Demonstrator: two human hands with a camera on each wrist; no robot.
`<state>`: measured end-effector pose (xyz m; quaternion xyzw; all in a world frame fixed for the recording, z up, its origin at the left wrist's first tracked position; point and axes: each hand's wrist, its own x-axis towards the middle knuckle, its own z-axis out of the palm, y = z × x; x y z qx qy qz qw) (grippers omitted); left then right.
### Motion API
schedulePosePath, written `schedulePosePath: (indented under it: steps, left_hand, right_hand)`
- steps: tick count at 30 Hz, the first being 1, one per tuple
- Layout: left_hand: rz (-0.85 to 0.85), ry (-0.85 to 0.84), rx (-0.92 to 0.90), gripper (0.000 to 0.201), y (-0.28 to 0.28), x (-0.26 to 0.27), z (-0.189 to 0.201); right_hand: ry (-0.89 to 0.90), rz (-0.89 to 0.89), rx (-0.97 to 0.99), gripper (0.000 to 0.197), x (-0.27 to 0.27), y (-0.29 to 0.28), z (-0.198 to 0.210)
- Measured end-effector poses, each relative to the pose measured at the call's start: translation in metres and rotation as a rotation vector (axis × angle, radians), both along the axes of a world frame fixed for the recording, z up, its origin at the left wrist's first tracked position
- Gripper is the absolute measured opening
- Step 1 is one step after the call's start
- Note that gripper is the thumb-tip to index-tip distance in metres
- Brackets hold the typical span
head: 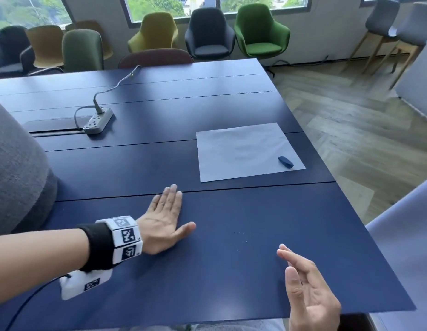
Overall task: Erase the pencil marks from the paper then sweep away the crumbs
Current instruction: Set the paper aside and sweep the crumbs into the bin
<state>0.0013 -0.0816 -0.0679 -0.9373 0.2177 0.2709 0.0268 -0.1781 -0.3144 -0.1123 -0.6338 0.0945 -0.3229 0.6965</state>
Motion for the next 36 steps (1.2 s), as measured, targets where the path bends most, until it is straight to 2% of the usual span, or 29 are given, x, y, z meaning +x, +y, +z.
schedulePosePath:
  steps: [2, 5, 7, 10, 12, 15, 20, 22, 24, 26, 30, 32, 34, 35, 36]
  left_hand:
    - [-0.140, 0.006, -0.028, 0.127, -0.030, -0.012, -0.003]
    - [-0.333, 0.045, -0.076, 0.101, -0.089, -0.035, -0.006]
    - [-0.426, 0.100, -0.121, 0.095, -0.123, -0.045, -0.007]
    - [-0.430, 0.249, -0.198, 0.081, -0.146, -0.045, 0.006]
    - [-0.314, 0.294, -0.256, 0.073, -0.136, -0.036, 0.020]
    - [-0.056, 0.203, -0.304, 0.075, -0.083, -0.029, 0.034]
    - [0.485, -0.022, -0.328, 0.099, 0.031, -0.079, 0.024]
    - [0.611, -0.070, -0.184, 0.126, 0.053, -0.104, 0.002]
    - [0.651, -0.119, -0.093, 0.131, 0.050, -0.113, -0.021]
    - [0.624, -0.146, -0.097, 0.120, 0.029, -0.116, -0.034]
    - [0.401, -0.185, -0.159, 0.084, -0.044, -0.111, -0.053]
    - [0.259, -0.124, -0.237, 0.086, -0.088, -0.114, -0.047]
    - [0.144, -0.154, -0.440, 0.105, -0.125, -0.116, -0.036]
    - [0.169, -0.008, -0.537, 0.108, -0.137, -0.115, -0.027]
    - [0.199, 0.146, -0.597, 0.104, -0.144, -0.112, -0.016]
  right_hand:
    - [0.002, -0.005, -0.007, 0.039, 0.000, 0.001, 0.000]
    - [-0.012, -0.029, -0.012, 0.040, -0.001, 0.001, 0.001]
    - [-0.018, -0.049, -0.002, 0.042, -0.001, 0.002, 0.005]
    - [-0.019, -0.079, -0.028, 0.039, -0.002, 0.001, 0.007]
    - [-0.013, -0.080, -0.029, 0.027, -0.002, -0.001, 0.004]
    - [0.000, -0.039, 0.017, 0.026, -0.003, -0.003, -0.001]
    - [0.017, 0.029, 0.058, 0.024, -0.005, -0.005, -0.005]
    - [0.020, 0.038, 0.046, 0.026, -0.005, -0.005, -0.006]
    - [0.017, 0.036, 0.029, 0.027, -0.004, -0.005, -0.006]
    - [0.018, 0.036, 0.019, 0.028, -0.004, -0.005, -0.007]
    - [0.010, 0.021, 0.018, 0.026, -0.003, -0.004, -0.007]
    - [0.002, 0.005, 0.022, 0.024, -0.003, -0.002, -0.006]
    - [-0.001, -0.017, 0.033, 0.028, -0.003, -0.003, -0.004]
    - [0.005, -0.010, 0.040, 0.035, -0.003, -0.004, -0.003]
    - [0.023, 0.013, 0.048, 0.042, -0.003, -0.007, -0.004]
